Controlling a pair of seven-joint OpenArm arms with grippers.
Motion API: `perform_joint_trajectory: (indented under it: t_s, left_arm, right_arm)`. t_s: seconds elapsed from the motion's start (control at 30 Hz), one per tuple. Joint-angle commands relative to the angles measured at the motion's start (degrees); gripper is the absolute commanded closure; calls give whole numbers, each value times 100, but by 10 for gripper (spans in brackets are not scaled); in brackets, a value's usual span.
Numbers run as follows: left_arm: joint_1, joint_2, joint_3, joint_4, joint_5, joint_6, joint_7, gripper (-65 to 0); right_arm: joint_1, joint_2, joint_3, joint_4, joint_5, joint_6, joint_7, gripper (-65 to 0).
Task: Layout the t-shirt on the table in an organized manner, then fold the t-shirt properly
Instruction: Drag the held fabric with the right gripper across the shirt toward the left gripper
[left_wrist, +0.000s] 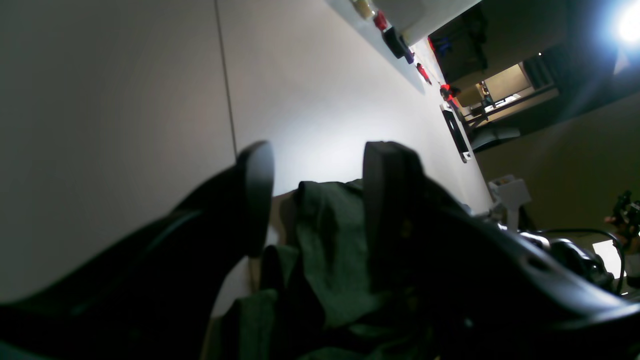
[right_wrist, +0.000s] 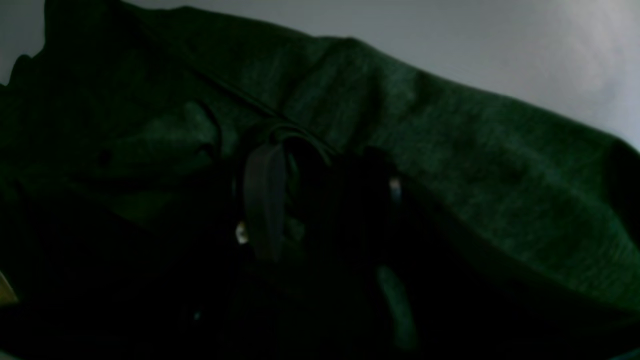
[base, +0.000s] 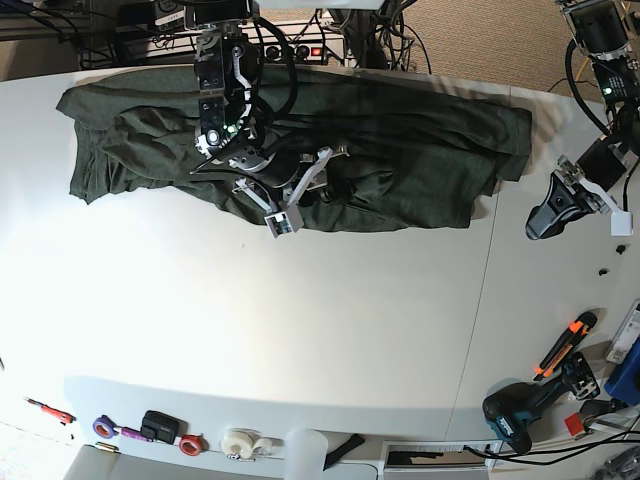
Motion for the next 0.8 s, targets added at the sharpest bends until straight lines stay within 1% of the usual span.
perform_joint_trajectory:
  t_s: [0.0, 0.07, 0.1, 0.2, 0.23, 0.3, 0.43, 0.53, 0.63, 0.77]
  left_arm:
    - [-63, -111, -37, 85, -158, -54, -87, -283]
    - [-63, -111, -37, 85, -158, -54, -87, -283]
    - [-63, -111, -37, 85, -158, -54, -87, -283]
    - [-63, -111, -37, 85, -158, -54, -87, -278]
    - [-63, -111, -37, 85, -158, -54, -87, -270]
    - [-63, -111, -37, 85, -158, -54, -87, -258]
    - [-63, -111, -37, 85, -158, -54, -87, -257]
    - [-63, -111, -37, 85, -158, -54, -85, -257]
    - [-63, -111, -37, 85, -158, -54, -85, -257]
    - [-63, -111, -37, 85, -158, -54, -85, -257]
  right_arm:
    - [94, -28, -15, 87, 48, 20, 120, -250]
    - [94, -31, -15, 87, 50, 24, 166, -246]
    - [96, -31, -15, 87, 50, 46, 177, -220]
    - [96, -31, -15, 87, 50, 203, 177, -50]
    - [96, -31, -15, 87, 50, 262, 179, -3]
    - [96, -31, -15, 87, 52, 302, 201, 0]
    - [129, -31, -31, 90, 188, 323, 190, 0]
    - [197, -31, -173, 94, 313, 529, 184, 0]
    - [299, -31, -503, 94, 328, 533, 168, 0]
    - [448, -33, -1137, 94, 326, 533, 170, 0]
